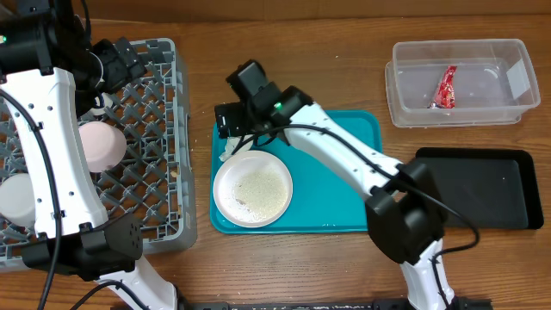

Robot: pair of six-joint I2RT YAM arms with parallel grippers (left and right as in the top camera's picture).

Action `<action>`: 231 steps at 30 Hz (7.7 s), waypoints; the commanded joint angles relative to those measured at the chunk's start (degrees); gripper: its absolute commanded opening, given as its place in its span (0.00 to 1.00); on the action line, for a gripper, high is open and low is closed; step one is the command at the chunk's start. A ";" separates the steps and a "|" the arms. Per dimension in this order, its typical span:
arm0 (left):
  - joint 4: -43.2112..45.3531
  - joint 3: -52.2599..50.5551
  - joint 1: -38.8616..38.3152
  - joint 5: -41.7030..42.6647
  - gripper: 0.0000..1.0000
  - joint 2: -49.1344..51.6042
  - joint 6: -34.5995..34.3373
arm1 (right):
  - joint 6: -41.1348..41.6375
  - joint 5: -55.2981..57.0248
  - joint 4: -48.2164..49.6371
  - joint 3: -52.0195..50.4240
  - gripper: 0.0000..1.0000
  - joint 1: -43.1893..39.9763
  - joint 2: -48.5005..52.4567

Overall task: Sort waste into correct bins and load items into the dishwasher
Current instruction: 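Carry the red wrapper to the clear container and drop it, then grasp the white tissue on the tray with the right gripper, then carry the white tissue into the clear container and release, then move the right gripper back toward the white plate on the tray, then grasp the white plate's rim with the right gripper, then lift the plate and carry it right over the black tray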

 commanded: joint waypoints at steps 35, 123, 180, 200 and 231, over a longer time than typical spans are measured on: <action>0.07 0.50 0.20 -0.39 1.00 -0.22 1.11 | 14.82 16.28 -31.30 17.66 0.69 -40.74 -8.04; 0.07 0.50 0.20 -0.39 1.00 -0.22 1.11 | -5.33 11.52 -34.36 -13.20 0.42 -25.18 -9.73; 0.07 0.50 0.20 -0.39 1.00 -0.22 1.11 | 9.49 28.22 -31.67 -9.57 0.04 1.03 -3.34; 0.07 0.50 0.20 -0.39 1.00 -0.22 1.11 | 15.89 33.29 -50.75 8.09 0.04 -17.07 -3.37; 0.07 0.50 0.20 -0.39 1.00 -0.22 1.11 | 9.49 -13.49 -44.92 9.90 0.04 -65.33 -4.55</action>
